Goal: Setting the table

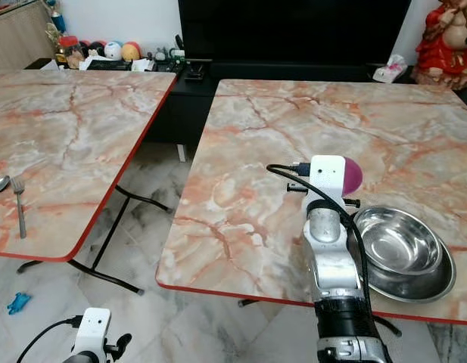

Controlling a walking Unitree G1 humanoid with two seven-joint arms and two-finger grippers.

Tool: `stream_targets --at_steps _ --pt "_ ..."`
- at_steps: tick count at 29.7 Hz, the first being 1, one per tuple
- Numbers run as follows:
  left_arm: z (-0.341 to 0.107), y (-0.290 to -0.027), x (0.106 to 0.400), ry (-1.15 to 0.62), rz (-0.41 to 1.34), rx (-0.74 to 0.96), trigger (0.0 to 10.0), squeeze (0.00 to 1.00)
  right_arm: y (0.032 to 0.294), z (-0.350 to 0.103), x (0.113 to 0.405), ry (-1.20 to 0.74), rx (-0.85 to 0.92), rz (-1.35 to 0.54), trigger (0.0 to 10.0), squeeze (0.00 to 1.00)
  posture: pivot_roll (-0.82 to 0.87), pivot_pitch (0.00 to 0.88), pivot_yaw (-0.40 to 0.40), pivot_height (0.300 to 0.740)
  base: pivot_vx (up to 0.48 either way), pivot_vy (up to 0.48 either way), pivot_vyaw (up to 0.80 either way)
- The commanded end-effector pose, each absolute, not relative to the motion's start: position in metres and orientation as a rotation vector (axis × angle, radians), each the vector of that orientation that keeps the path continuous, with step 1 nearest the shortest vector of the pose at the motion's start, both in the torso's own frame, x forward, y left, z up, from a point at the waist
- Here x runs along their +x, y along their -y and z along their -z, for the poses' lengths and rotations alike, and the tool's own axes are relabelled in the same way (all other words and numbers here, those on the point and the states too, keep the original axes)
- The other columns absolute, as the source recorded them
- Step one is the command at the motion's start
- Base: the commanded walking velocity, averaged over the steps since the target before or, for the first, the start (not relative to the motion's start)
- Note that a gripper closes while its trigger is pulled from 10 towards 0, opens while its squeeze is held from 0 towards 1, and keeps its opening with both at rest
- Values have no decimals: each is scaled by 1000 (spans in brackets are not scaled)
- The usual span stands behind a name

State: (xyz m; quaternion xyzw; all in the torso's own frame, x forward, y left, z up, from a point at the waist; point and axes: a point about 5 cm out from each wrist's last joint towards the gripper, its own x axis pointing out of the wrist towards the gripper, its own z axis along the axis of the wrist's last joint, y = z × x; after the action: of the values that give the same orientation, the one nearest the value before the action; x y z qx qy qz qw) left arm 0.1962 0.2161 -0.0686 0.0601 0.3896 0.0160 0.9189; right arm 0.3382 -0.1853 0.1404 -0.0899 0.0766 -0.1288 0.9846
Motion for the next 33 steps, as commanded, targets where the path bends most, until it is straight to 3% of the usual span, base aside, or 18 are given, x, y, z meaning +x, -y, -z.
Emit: stream_targets --at_steps 1,33 --pt "71 -219 192 -828 -42 115 10000 0 182 -142 342 -178 -179 245 10000 0 46 8 34 740 0 0 0" --pt "72 -216 191 -834 -33 115 10000 0 184 -129 352 -268 -159 214 10000 0 51 7 33 740 0 0 0"
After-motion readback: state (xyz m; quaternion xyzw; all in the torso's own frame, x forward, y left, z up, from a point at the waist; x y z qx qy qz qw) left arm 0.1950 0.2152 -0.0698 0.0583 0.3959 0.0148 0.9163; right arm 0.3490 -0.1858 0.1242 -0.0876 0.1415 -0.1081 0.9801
